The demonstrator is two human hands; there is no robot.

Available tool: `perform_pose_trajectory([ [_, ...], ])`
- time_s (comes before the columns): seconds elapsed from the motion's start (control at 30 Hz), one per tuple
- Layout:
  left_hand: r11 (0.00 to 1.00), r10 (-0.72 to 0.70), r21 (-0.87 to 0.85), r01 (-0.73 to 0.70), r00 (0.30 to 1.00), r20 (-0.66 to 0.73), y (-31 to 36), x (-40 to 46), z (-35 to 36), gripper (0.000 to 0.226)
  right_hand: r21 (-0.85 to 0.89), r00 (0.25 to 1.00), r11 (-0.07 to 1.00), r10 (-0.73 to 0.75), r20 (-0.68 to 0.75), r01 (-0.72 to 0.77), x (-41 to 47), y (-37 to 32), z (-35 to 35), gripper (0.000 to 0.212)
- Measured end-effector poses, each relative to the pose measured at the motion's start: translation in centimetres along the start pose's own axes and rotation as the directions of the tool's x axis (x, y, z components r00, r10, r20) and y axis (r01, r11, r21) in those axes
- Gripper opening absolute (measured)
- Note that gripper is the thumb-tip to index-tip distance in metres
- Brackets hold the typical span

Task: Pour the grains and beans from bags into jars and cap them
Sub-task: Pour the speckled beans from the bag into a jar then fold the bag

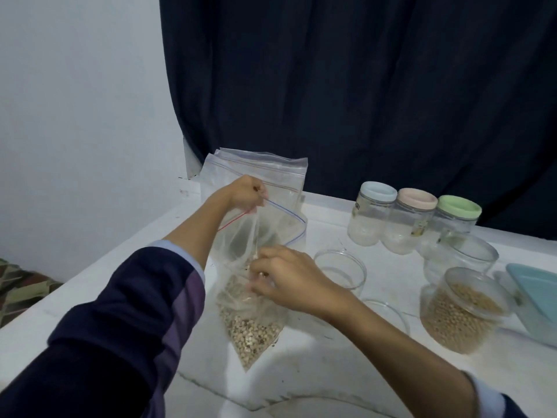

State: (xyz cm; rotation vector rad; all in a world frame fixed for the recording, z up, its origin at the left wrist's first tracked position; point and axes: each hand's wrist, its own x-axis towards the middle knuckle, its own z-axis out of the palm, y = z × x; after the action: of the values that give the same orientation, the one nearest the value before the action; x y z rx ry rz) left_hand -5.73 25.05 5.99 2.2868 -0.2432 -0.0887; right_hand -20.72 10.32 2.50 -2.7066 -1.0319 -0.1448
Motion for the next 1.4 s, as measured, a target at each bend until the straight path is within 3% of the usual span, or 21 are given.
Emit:
perform_pose_trajectory([
  [0.1,0.977,-0.058,-0.21,0.038,0.994,-0.091,-0.8,-0.7,-1.2,0.028,0.266,0.994,0.964,0.022,-0.109,0.008,1.1,1.0,-1.3,0.02],
  [0.27,0.941,-0.01,-0.338,-0.032,0.992,-0.123,-1.1,-3.7,-4.0,0.021,0.529,0.964,0.848,0.114,-0.242,0.033,1.9,1.6,-4.9,0.028],
  [0.4,0.769,-0.007,-0.612,-0.187,0.954,-0.301,-1.6,-5.9,-6.7,0.037,0.662,0.945,0.743,0.134,-0.298,0.103,2.3,2.0,-6.5,0.034],
  [0.53,0.581,-0.008,-0.746,-0.325,0.915,-0.404,-1.8,-8.4,-8.4,0.029,0.759,0.874,0.588,0.171,-0.455,0.28,2.1,3.4,-8.6,0.021],
  [0.6,0.63,0.041,-0.697,-0.342,0.911,-0.41,-2.8,-9.5,-9.0,0.028,0.792,0.861,0.561,0.255,-0.44,0.238,2.1,4.4,-9.1,0.012],
  [0.73,0.772,0.082,-0.594,-0.226,0.962,-0.259,-5.6,-10.8,-8.4,0.031,0.609,0.901,0.78,0.358,-0.244,-0.144,2.7,5.4,-6.8,0.012],
  [0.8,0.801,0.078,-0.57,-0.182,0.976,-0.202,-6.5,-11.4,-7.5,0.027,0.51,0.919,0.824,0.365,-0.146,-0.246,3.0,5.3,-5.9,0.026],
  [0.9,0.855,0.057,-0.493,-0.163,0.973,-0.223,-6.5,-11.9,-6.5,0.019,0.411,0.934,0.863,0.35,-0.069,-0.294,3.9,3.5,-6.3,0.06],
  [1.0,0.891,0.026,-0.426,-0.158,0.954,-0.3,-5.4,-12.1,-6.2,0.002,0.291,0.962,0.922,0.271,-0.014,-0.256,6.3,1.0,-6.8,0.076],
  [1.07,0.912,0.011,-0.382,-0.147,0.941,-0.337,-4.6,-12.2,-6.1,0.009,0.24,0.971,0.941,0.235,0.046,-0.239,8.1,-0.3,-6.5,0.079],
  [1.17,0.936,0.024,-0.322,-0.142,0.939,-0.344,-3.7,-12.4,-6.1,0.012,0.157,0.971,0.962,0.204,0.121,-0.222,10.4,-1.4,-5.8,0.076],
  [1.27,0.945,0.04,-0.289,-0.154,0.93,-0.366,-3.0,-12.6,-6.2,0.011,0.121,0.966,0.975,0.161,0.201,-0.187,11.2,-1.9,-5.5,0.045],
  [1.4,0.94,0.075,-0.269,-0.21,0.895,-0.439,-2.6,-13.0,-6.7,0.013,0.266,0.968,0.938,0.175,0.182,-0.22,11.4,-2.2,-6.2,0.023],
])
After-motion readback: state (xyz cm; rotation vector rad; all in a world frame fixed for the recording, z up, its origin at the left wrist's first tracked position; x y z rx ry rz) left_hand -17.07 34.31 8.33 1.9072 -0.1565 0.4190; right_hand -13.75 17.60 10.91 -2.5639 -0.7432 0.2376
